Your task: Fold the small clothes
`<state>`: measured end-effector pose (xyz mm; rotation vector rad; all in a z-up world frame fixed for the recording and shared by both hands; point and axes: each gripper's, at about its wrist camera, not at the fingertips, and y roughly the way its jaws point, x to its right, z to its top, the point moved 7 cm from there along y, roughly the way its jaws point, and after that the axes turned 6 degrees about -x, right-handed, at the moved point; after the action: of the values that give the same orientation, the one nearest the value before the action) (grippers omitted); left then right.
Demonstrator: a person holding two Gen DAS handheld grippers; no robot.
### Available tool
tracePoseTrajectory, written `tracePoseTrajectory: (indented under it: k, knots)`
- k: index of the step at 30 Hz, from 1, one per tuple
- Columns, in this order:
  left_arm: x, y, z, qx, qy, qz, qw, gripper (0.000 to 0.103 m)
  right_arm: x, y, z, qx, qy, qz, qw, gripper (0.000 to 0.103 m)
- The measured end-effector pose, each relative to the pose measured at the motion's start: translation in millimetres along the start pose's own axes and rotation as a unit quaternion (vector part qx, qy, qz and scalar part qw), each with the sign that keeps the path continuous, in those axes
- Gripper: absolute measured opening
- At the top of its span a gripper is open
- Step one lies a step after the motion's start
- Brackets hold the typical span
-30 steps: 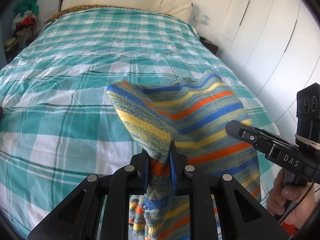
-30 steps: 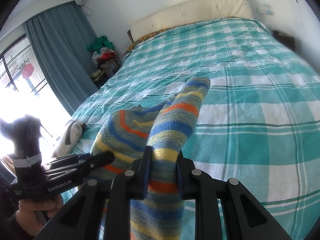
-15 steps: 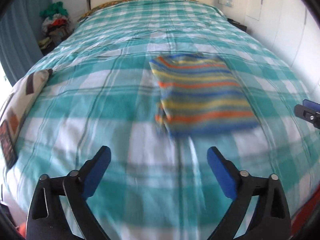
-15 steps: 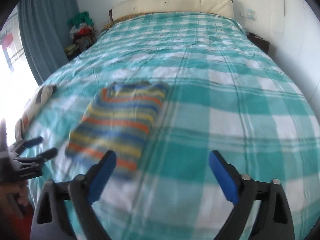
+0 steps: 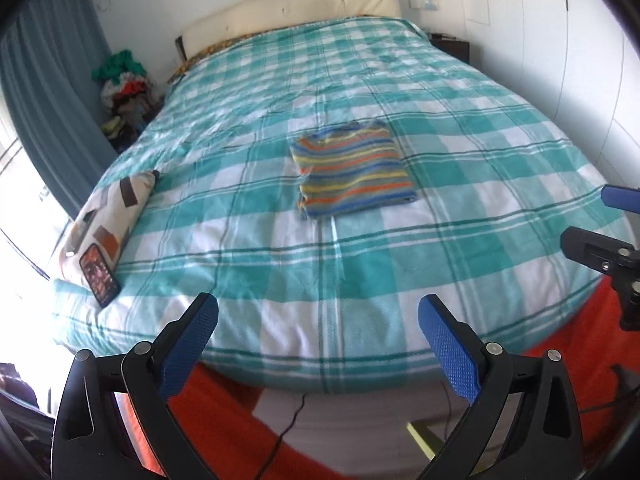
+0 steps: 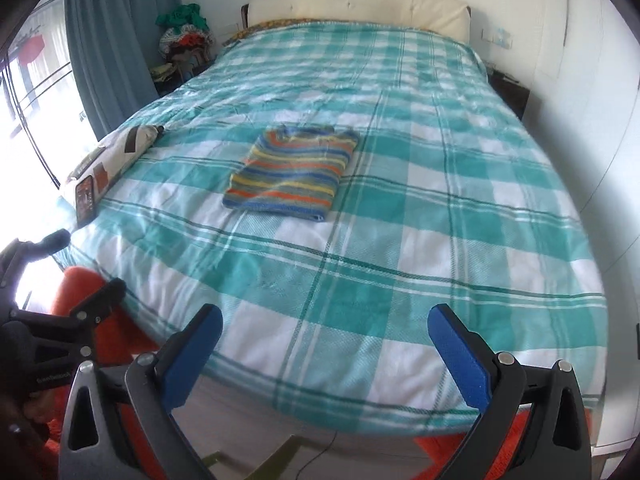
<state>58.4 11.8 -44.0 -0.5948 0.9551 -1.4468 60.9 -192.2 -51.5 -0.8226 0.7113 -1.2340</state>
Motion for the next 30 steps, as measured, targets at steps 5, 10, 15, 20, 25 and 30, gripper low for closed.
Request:
tracePoseTrajectory:
  k: [5,10,15,20,25,30]
  knots:
    - [-12.6,-44.9,-9.8,0.020,-0.017,-0.045,0.9986,0.101,-9.8,-62.7,-3.5,0.033,-0.029,-0.018,0.999,0.102]
    - [-28.1,-66.8,-25.4,0.037,-0.033,-0.026,0.9984,0.101,-5.5,-93.7,-13.2,0.054,-0.016,-0.038,0.998,0.102]
    - [-32.9,-69.9,-39.3,0.024,-0.048,-0.030,0.9981,0.101,-8.8,-112.4,-22.0,0.059,-0.019,-0.053,0.997,0.102]
    - [-39.0,-76.3,-49.3,0.015,-0.059,-0.035,0.9976,0.101,-14.0,-122.7,-29.7,0.052,-0.019,-0.054,0.997,0.102]
    - [-50.7,-89.7,-50.9,0.030,-0.066,-0.015,0.9972,0.101,-8.0,-134.1,-32.0,0.058,-0.002,-0.063,0.996,0.102]
    - [-51.1,-89.7,-48.5,0.031,-0.071,-0.023,0.9967,0.101,-10.0,-136.0,-30.1,0.059,-0.005,-0.062,0.996,0.101]
